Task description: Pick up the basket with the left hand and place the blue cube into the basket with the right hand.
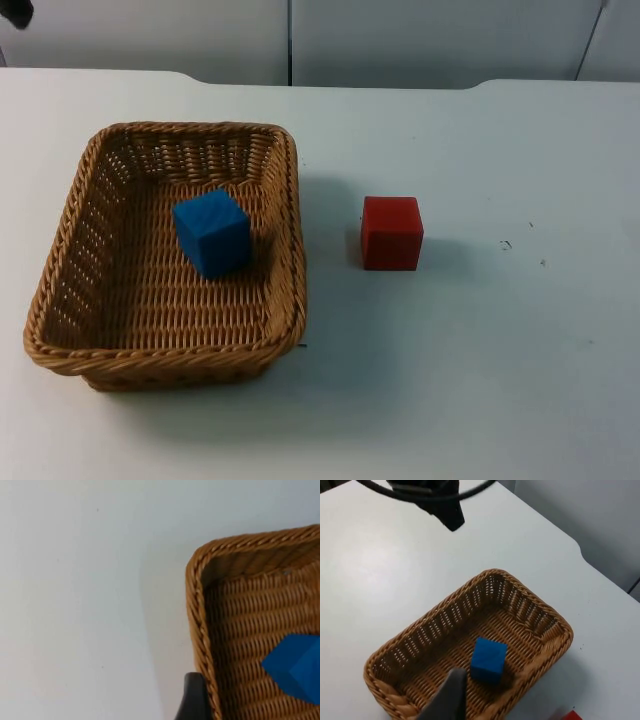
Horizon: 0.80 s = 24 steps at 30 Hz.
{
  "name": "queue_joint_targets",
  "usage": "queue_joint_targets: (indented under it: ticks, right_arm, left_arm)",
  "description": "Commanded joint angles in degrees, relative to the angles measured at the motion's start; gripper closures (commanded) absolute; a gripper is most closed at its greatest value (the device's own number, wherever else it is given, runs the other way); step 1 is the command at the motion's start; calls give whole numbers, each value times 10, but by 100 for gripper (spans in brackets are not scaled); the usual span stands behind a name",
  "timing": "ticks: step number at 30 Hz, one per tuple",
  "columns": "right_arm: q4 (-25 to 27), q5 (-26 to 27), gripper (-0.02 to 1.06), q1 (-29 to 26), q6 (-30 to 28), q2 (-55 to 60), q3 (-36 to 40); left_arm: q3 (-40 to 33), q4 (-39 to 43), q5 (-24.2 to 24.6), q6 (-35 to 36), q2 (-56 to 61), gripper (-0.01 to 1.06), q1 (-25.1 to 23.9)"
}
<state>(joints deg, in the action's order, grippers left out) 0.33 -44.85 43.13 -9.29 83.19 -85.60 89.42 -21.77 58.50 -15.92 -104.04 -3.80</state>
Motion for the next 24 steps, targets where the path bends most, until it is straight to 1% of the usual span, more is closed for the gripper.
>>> queue_joint_targets:
  ticks: [1, 5, 7, 9, 10, 13, 14, 15, 16, 17, 18, 19, 20, 21, 24]
  right_arm:
    - [-3, 3, 3, 0, -7, -7, 3]
    - [-3, -1, 3, 0, -12, -7, 5]
    - [-3, 20, 3, 0, -12, -11, 26]
    - [2, 38, 3, 0, -12, -17, 52]
    - [2, 38, 3, 0, -12, -17, 52]
    - [17, 74, 3, 0, -12, -24, 100]
    - [17, 74, 3, 0, -12, -24, 100]
    - [21, 78, 3, 0, -12, -27, 113]
    - [27, 83, 3, 0, -12, -29, 122]
    - [27, 83, 3, 0, -12, -29, 122]
    - [31, 89, 3, 0, -12, -31, 131]
    - [35, 90, 3, 0, -12, -34, 138]
    - [39, 89, 3, 0, -12, -35, 141]
    - [39, 89, 3, 0, -12, -35, 141]
    - [44, 89, 3, 0, -18, -41, 154]
  left_arm:
    - [5, -1, 7, 4, 25, 44, 0]
    - [5, -1, 25, 4, 66, 44, 0]
    - [1, -2, 51, 4, 98, 44, 2]
    - [-27, -13, 45, -2, 127, 44, 2]
    - [-27, -13, 45, -2, 127, 44, 2]
    - [-94, -21, 6, -17, 180, 44, 2]
    - [-94, -21, 6, -17, 180, 44, 2]
    - [-137, -23, -14, -20, 210, 44, 2]
    - [-162, -23, -29, -21, 226, 44, 2]
    - [-162, -23, -29, -21, 226, 44, 2]
    - [-193, -23, -44, -21, 246, 44, 2]
    - [-242, -25, -64, -27, 275, 44, 2]
    - [-271, -29, -79, -37, 295, 44, 2]
    - [-271, -29, -79, -37, 295, 44, 2]
    - [-368, -34, -115, -50, 350, 44, 2]
